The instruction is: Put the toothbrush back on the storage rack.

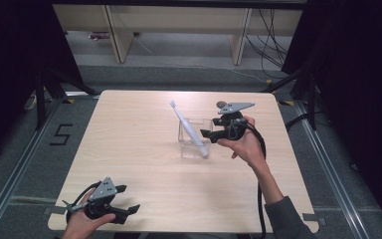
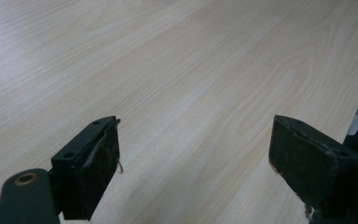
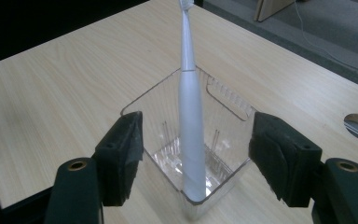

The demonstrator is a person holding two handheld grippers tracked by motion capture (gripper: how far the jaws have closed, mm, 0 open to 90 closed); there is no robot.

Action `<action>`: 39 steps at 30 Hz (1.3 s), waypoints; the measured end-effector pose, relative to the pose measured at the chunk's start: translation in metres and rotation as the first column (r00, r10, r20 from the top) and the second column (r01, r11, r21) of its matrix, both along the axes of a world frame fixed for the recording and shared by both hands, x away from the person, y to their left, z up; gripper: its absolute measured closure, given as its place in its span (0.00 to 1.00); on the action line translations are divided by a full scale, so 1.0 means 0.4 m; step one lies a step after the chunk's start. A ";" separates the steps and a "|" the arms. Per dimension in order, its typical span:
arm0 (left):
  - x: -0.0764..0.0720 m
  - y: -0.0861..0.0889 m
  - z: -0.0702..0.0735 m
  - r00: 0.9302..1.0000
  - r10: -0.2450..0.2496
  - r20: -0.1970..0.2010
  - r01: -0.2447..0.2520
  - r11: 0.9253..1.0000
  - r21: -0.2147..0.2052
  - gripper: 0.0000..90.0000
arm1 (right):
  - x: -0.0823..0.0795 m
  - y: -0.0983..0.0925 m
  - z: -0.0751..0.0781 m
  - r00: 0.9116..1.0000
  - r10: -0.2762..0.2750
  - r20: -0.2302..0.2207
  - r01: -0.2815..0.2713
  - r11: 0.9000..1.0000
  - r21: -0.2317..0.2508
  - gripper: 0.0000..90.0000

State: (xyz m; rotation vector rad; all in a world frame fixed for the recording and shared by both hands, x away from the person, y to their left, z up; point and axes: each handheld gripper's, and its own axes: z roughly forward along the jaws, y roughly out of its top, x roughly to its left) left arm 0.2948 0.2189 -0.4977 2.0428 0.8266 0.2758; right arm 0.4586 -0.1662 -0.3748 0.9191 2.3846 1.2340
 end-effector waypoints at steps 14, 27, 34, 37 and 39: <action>-0.001 0.001 0.002 1.000 0.000 0.011 0.000 1.000 0.000 0.17 | -0.017 -0.017 -0.013 1.000 -0.008 0.010 0.008 1.000 0.003 0.29; -0.001 0.004 0.002 1.000 -0.004 0.012 0.004 1.000 0.009 0.17 | -0.045 -0.051 -0.030 0.999 -0.032 0.005 0.032 0.999 0.003 0.24; 0.000 0.008 0.004 1.000 -0.021 0.017 0.020 0.999 0.039 0.17 | -0.060 -0.066 -0.039 0.999 -0.033 0.023 0.033 0.999 0.010 0.22; -0.001 0.005 0.001 1.000 -0.009 0.012 0.009 1.000 0.015 0.17 | -0.068 -0.067 -0.044 0.999 -0.036 0.013 0.036 0.999 0.029 0.22; -0.001 0.004 0.001 1.000 -0.011 0.018 0.011 1.000 0.009 0.17 | -0.070 -0.068 -0.044 0.999 -0.028 0.016 0.028 0.999 0.026 0.21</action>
